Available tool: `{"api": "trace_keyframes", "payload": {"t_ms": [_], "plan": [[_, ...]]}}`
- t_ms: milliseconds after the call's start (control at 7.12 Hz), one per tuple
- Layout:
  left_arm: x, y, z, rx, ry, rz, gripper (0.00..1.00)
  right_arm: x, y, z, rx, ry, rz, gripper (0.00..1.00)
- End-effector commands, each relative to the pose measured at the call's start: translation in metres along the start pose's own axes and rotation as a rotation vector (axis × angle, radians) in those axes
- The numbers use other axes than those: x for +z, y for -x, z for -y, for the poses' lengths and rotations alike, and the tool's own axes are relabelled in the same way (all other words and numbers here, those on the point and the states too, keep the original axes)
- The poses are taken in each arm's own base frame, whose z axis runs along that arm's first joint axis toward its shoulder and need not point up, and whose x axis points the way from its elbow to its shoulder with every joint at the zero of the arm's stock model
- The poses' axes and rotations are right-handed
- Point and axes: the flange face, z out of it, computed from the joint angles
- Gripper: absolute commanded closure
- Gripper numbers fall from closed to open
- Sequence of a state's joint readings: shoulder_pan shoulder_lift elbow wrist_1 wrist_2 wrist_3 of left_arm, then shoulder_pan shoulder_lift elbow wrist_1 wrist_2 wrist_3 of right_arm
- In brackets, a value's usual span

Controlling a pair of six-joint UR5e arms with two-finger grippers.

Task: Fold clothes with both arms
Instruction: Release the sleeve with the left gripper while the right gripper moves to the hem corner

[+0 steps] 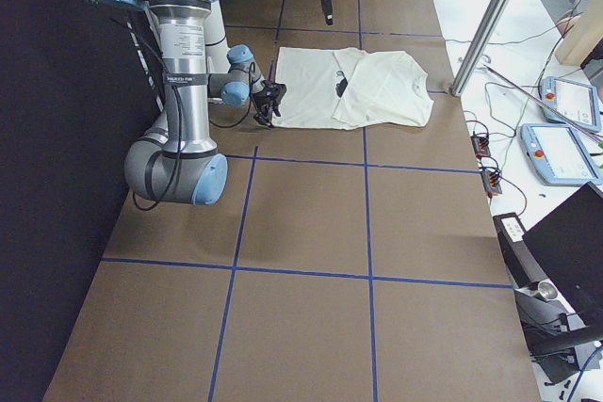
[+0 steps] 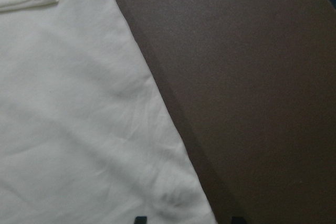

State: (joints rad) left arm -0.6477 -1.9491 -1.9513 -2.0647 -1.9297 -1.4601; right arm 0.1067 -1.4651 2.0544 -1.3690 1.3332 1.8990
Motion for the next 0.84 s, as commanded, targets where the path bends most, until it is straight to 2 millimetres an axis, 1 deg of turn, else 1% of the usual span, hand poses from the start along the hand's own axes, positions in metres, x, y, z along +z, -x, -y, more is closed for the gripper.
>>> {"api": "trace_keyframes", "payload": {"t_ms": [0, 140, 281, 421, 562, 702], "plan": [[0.0, -0.001, 0.0, 0.001, 0.0, -0.003, 0.26, 0.0, -0.001, -0.003, -0.006, 0.004, -0.004, 1.0], [0.0, -0.003, -0.002, -0.002, 0.003, -0.005, 0.24, -0.002, 0.0, -0.006, -0.008, 0.008, 0.0, 1.0], [-0.006, -0.007, -0.006, -0.064, 0.003, -0.017, 0.24, -0.01, 0.005, -0.005, -0.003, 0.015, 0.018, 1.0], [0.002, -0.007, -0.029, -0.141, 0.034, -0.01, 0.24, -0.027, 0.013, -0.003, 0.007, 0.026, 0.053, 1.0], [0.031, 0.003, -0.087, -0.196, 0.023, 0.058, 0.24, -0.036, 0.019, -0.002, 0.012, 0.033, 0.072, 1.0], [0.05, 0.007, -0.143, -0.165, -0.024, 0.156, 0.25, -0.054, 0.026, 0.007, 0.025, 0.038, 0.108, 1.0]]}}
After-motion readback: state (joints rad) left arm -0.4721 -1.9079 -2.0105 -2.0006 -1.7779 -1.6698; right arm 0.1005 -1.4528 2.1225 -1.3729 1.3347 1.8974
